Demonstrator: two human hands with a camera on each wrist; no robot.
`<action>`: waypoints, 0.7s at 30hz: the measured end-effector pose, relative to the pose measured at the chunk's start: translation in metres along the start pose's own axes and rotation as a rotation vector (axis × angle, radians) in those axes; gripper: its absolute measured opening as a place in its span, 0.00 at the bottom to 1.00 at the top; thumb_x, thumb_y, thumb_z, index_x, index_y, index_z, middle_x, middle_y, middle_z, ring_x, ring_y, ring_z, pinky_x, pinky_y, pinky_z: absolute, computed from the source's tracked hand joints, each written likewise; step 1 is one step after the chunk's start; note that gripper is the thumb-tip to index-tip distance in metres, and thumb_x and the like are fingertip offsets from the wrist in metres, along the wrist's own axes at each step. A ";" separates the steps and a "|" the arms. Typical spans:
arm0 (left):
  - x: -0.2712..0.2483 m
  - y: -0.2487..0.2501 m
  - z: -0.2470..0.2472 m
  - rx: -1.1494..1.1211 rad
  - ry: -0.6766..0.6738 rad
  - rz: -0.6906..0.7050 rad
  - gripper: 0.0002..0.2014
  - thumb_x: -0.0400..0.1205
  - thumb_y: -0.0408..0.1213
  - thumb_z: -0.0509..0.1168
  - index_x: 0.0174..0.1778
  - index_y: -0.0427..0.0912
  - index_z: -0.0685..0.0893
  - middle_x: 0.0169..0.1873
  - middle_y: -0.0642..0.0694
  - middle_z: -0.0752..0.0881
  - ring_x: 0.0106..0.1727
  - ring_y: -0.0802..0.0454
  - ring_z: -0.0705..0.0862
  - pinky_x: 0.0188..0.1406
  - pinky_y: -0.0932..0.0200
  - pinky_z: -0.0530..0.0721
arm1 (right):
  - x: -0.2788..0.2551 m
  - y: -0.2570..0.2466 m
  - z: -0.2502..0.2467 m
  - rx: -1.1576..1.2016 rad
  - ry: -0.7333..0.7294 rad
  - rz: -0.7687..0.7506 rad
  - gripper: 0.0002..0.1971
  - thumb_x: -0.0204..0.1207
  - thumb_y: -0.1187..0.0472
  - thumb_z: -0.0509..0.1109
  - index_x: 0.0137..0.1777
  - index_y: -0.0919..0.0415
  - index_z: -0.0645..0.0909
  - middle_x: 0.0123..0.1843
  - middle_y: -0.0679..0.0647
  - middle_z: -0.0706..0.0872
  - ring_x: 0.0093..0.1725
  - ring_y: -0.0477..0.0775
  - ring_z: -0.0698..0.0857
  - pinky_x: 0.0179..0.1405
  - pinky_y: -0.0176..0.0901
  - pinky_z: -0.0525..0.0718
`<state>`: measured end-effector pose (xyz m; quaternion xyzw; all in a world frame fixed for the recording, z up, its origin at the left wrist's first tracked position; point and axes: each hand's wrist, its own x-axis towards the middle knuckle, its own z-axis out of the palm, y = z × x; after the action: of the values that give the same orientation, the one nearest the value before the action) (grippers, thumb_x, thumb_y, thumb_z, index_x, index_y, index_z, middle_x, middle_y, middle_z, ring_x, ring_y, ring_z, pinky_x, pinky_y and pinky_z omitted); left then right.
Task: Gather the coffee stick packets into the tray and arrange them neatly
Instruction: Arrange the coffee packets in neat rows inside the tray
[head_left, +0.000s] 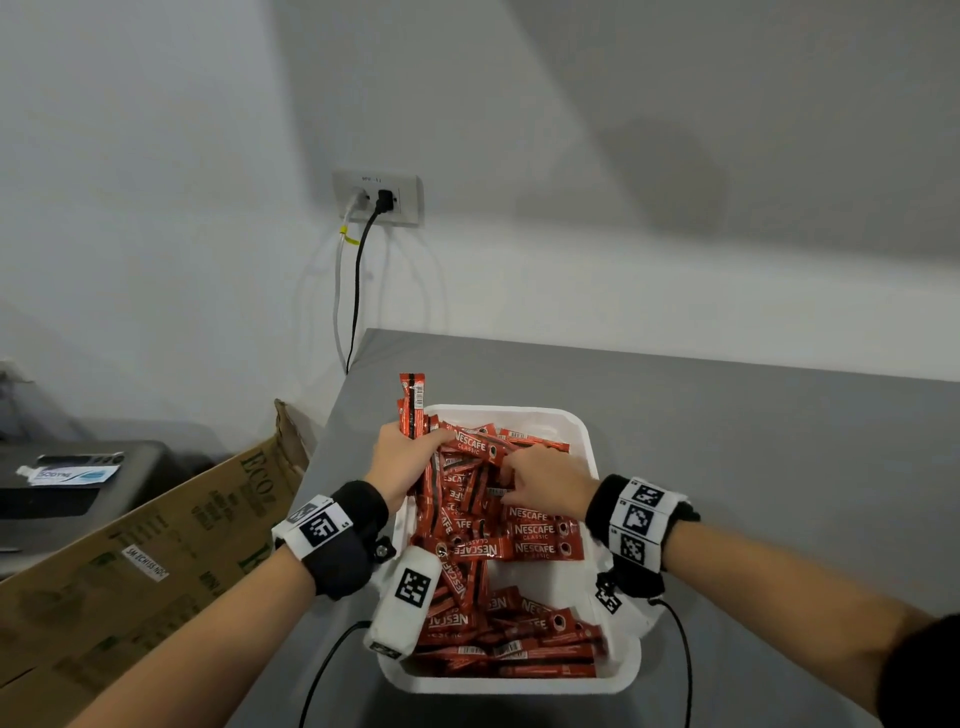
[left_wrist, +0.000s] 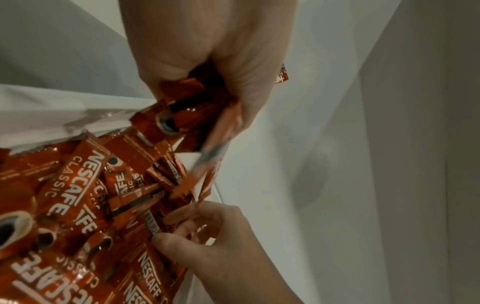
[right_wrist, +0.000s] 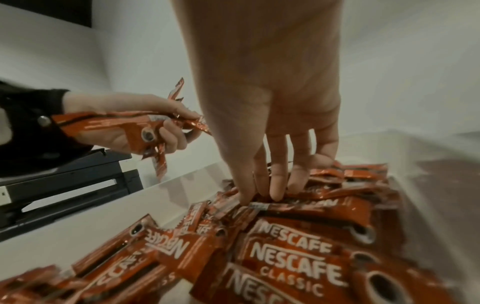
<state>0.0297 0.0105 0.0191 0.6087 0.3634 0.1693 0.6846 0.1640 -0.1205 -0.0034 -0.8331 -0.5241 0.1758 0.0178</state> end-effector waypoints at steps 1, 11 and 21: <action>0.001 0.000 -0.002 0.001 0.024 0.015 0.05 0.77 0.31 0.69 0.44 0.33 0.82 0.44 0.34 0.87 0.44 0.41 0.87 0.53 0.46 0.85 | 0.003 -0.004 0.004 0.000 -0.011 0.000 0.14 0.76 0.52 0.70 0.56 0.60 0.81 0.51 0.53 0.86 0.50 0.54 0.84 0.46 0.46 0.83; 0.004 0.003 -0.019 -0.062 0.171 0.065 0.07 0.80 0.32 0.65 0.46 0.31 0.83 0.29 0.45 0.83 0.21 0.62 0.81 0.28 0.64 0.77 | 0.018 -0.019 -0.002 -0.087 0.032 -0.258 0.21 0.73 0.73 0.66 0.66 0.58 0.79 0.60 0.54 0.81 0.60 0.54 0.80 0.52 0.44 0.81; 0.004 0.001 -0.016 -0.087 0.172 0.079 0.06 0.81 0.34 0.65 0.45 0.34 0.83 0.31 0.46 0.83 0.25 0.60 0.82 0.31 0.64 0.78 | 0.028 -0.024 -0.008 -0.257 0.041 -0.346 0.17 0.75 0.60 0.68 0.63 0.60 0.80 0.59 0.55 0.82 0.58 0.55 0.81 0.43 0.43 0.77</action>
<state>0.0218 0.0248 0.0189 0.5755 0.3888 0.2634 0.6695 0.1561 -0.0840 0.0014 -0.7294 -0.6771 0.0849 -0.0480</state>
